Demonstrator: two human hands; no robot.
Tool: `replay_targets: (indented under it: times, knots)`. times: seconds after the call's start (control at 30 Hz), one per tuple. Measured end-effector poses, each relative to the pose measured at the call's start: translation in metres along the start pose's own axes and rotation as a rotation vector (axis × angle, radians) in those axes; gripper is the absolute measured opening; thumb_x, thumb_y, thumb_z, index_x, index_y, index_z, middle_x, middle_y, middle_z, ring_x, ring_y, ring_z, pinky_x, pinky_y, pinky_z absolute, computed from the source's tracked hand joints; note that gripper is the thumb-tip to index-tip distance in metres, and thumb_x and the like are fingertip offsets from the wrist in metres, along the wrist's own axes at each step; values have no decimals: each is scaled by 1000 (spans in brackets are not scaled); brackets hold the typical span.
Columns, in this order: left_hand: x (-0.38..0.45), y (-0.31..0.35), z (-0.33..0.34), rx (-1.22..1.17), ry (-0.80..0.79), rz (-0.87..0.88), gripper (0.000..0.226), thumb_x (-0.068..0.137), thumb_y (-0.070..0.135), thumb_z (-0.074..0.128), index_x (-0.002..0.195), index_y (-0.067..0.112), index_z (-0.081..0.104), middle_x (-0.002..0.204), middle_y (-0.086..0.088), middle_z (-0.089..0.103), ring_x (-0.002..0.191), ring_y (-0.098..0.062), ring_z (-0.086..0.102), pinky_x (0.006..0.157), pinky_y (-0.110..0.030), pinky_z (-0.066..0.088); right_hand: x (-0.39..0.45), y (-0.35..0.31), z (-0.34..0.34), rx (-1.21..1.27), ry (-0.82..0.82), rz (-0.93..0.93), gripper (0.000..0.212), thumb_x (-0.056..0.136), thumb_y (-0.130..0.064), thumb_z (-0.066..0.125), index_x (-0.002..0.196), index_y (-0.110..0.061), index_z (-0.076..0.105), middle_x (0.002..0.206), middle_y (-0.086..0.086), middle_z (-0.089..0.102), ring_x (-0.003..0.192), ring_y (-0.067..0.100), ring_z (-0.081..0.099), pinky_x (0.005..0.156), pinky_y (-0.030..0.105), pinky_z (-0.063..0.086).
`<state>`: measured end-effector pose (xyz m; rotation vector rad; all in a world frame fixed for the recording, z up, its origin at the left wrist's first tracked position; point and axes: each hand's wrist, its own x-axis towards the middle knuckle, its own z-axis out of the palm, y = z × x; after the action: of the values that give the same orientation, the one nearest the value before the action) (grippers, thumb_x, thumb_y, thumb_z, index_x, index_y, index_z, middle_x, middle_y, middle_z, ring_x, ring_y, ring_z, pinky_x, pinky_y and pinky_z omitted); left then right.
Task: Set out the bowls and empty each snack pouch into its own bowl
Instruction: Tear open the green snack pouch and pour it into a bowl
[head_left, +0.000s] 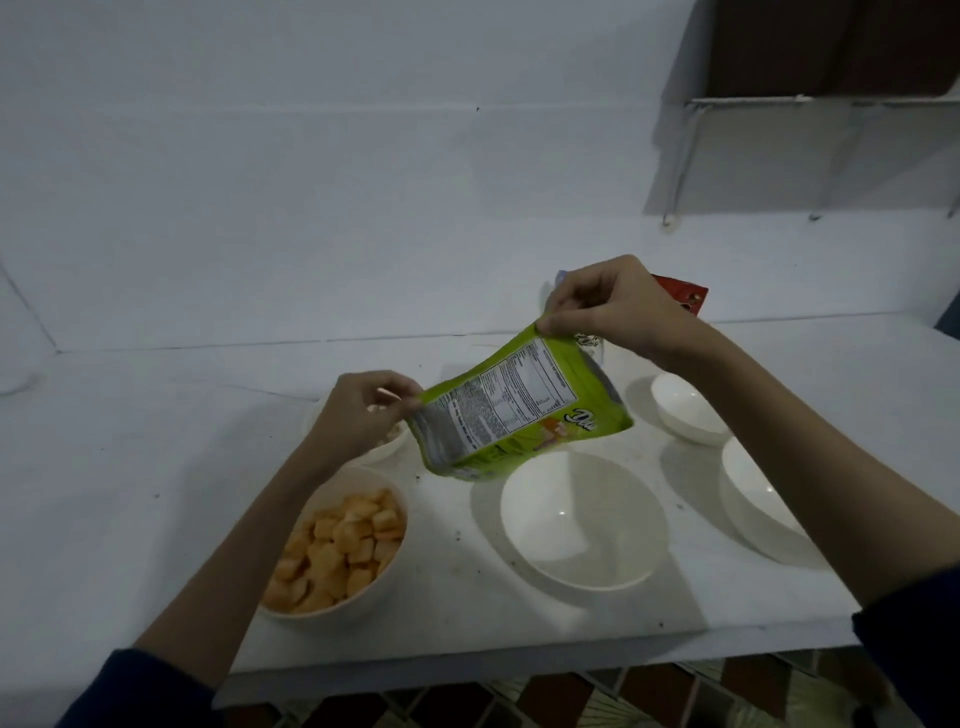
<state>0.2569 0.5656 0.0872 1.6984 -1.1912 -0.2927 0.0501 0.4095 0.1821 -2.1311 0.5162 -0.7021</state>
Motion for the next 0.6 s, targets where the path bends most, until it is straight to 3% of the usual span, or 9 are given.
replay_targets:
  times: [0.13, 0.2, 0.23, 0.3, 0.37, 0.5, 0.6]
  knots:
    - [2, 18, -13, 187, 9, 135, 33, 79, 1, 66, 69, 32, 59, 64, 29, 64, 67, 14, 58, 63, 2, 38, -25, 15, -4, -47, 4, 82, 5, 73, -4, 73, 72, -6, 68, 68, 5, 66, 67, 14, 61, 64, 19, 50]
    - [4, 26, -18, 264, 0, 191, 34, 79, 5, 65, 69, 36, 57, 64, 25, 63, 71, 15, 56, 65, 2, 37, -37, 22, -2, -68, 28, 109, 5, 73, -5, 73, 72, -5, 68, 67, 2, 65, 66, 13, 60, 67, 22, 51]
    - [4, 31, -19, 295, -16, 223, 28, 79, 11, 64, 70, 36, 57, 67, 22, 62, 73, 13, 56, 69, -2, 38, -43, 25, 0, -82, 39, 120, 6, 73, -5, 73, 71, -7, 68, 67, 2, 65, 66, 12, 60, 67, 23, 50]
    - [3, 39, -19, 346, -69, 230, 6, 75, 24, 57, 74, 30, 59, 76, 16, 60, 74, 5, 55, 80, -26, 45, -50, 30, 4, -121, 62, 140, 12, 73, -6, 73, 66, -12, 67, 68, 2, 65, 66, 13, 59, 66, 24, 49]
    - [1, 42, -17, 407, -111, 182, 12, 72, 30, 50, 79, 27, 59, 81, 12, 59, 81, -6, 55, 91, -42, 43, -56, 35, 10, -176, 89, 162, 10, 74, -6, 73, 67, -10, 67, 69, 4, 65, 66, 13, 57, 64, 22, 48]
    - [-4, 43, -10, 467, -132, 149, 8, 83, 22, 52, 80, 27, 56, 88, 7, 59, 87, -11, 52, 100, -48, 35, -65, 46, 26, -262, 141, 190, 4, 76, -8, 70, 75, -5, 68, 75, 7, 65, 70, 15, 59, 60, 17, 46]
    - [-10, 44, -11, 400, -132, 164, 8, 76, 26, 50, 75, 30, 56, 79, 13, 58, 78, -3, 53, 95, -47, 41, -70, 50, 31, -275, 222, 187, 5, 77, -10, 70, 76, -6, 68, 77, 8, 66, 73, 16, 59, 66, 23, 47]
